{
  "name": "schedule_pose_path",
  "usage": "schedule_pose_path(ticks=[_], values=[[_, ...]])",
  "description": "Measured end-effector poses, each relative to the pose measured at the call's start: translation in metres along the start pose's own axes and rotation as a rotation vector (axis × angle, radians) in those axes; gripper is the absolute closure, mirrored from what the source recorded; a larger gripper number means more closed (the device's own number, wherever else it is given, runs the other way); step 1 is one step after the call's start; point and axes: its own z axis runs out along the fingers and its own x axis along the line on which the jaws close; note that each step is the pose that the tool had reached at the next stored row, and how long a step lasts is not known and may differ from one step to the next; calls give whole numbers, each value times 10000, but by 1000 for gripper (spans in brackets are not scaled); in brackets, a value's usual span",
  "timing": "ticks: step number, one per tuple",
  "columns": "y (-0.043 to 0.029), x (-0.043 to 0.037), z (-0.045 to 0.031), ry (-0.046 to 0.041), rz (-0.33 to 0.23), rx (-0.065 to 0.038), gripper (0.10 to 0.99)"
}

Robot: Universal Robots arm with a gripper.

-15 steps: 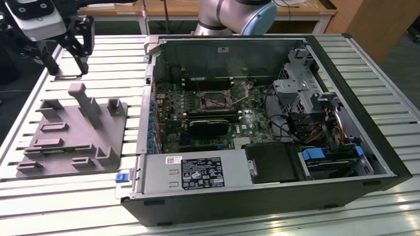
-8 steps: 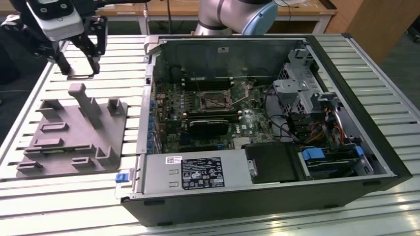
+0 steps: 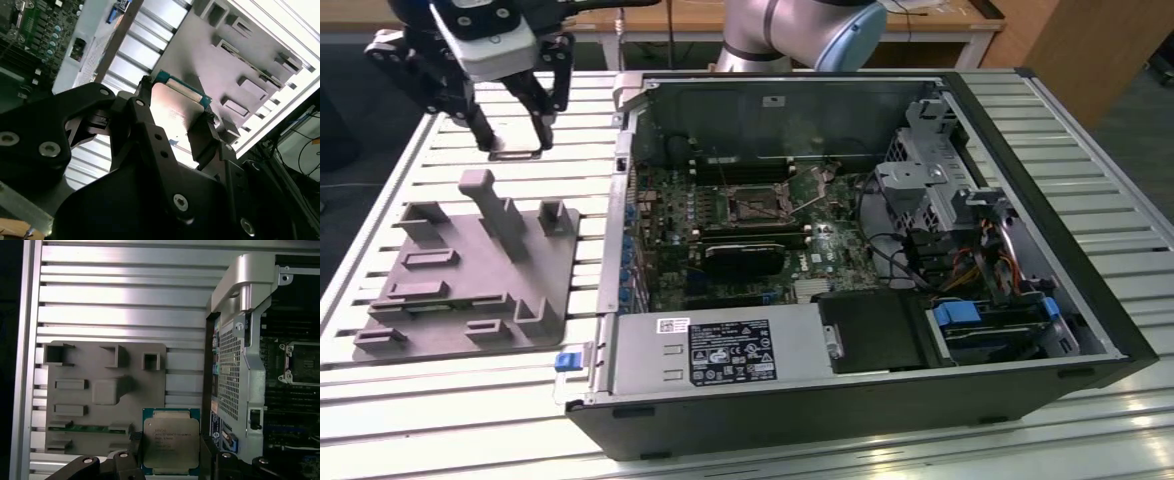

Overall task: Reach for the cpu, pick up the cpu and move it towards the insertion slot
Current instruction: 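Pick up the cpu and move it towards the insertion slot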

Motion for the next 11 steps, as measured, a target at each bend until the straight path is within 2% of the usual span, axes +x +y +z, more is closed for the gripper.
schedule_pose_path(ticks=[11], values=[[-10, -467, -13, 128, 7, -2, 545]])
